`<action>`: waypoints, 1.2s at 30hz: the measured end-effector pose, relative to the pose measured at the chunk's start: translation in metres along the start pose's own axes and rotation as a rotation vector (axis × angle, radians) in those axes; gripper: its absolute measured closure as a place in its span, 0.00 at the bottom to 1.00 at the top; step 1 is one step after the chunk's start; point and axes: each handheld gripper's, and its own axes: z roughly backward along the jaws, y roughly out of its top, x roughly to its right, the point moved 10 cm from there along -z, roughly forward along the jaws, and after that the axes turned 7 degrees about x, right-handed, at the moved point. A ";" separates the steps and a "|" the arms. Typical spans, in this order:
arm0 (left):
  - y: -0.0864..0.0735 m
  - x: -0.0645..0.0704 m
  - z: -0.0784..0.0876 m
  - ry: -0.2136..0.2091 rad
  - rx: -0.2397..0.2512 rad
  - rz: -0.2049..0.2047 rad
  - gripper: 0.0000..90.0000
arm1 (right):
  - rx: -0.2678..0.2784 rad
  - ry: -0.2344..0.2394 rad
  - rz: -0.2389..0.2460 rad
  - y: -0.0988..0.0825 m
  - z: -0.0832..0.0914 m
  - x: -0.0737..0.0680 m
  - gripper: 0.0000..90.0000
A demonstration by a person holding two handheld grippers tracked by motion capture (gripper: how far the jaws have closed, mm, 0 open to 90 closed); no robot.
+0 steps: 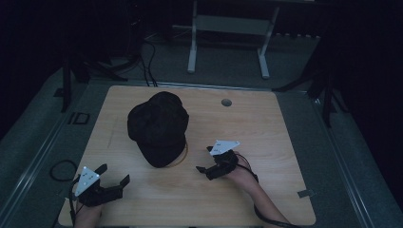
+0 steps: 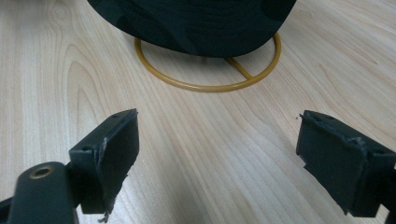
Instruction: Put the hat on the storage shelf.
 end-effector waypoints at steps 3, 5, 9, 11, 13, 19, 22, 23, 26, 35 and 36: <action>0.000 0.000 0.000 0.000 -0.001 -0.001 0.04 | 0.012 -0.010 0.001 -0.001 0.001 -0.001 0.15; 0.000 0.000 0.000 -0.001 0.000 0.001 0.04 | 0.029 -0.016 -0.001 -0.002 0.002 -0.001 0.15; -0.001 0.001 -0.001 -0.005 -0.006 0.002 0.04 | 0.041 -0.028 -0.007 -0.007 0.002 -0.002 0.15; -0.001 0.001 0.000 -0.005 -0.005 -0.001 0.04 | 0.042 -0.031 -0.016 -0.011 0.002 -0.003 0.15; -0.001 0.001 0.000 -0.005 -0.005 0.002 0.04 | 0.044 -0.036 -0.015 -0.014 0.002 -0.003 0.15; -0.001 0.000 0.000 -0.003 -0.003 0.004 0.04 | 0.050 -0.075 -0.003 -0.021 0.007 -0.002 0.15; 0.000 0.000 0.000 -0.004 0.000 0.003 0.04 | 0.061 -0.099 -0.008 -0.025 0.011 0.000 0.15; 0.000 0.000 0.000 -0.003 -0.001 0.002 0.04 | 0.065 -0.102 -0.013 -0.026 0.012 0.001 0.15; 0.000 0.001 0.000 -0.004 -0.001 0.001 0.04 | 0.070 -0.116 -0.019 -0.030 0.018 0.004 0.15; 0.000 0.000 0.000 -0.003 0.001 0.002 0.04 | 0.074 -0.138 -0.020 -0.041 0.032 0.010 0.15; 0.000 0.000 0.000 -0.002 0.000 0.002 0.04 | 0.088 -0.134 -0.027 -0.042 0.036 0.011 0.15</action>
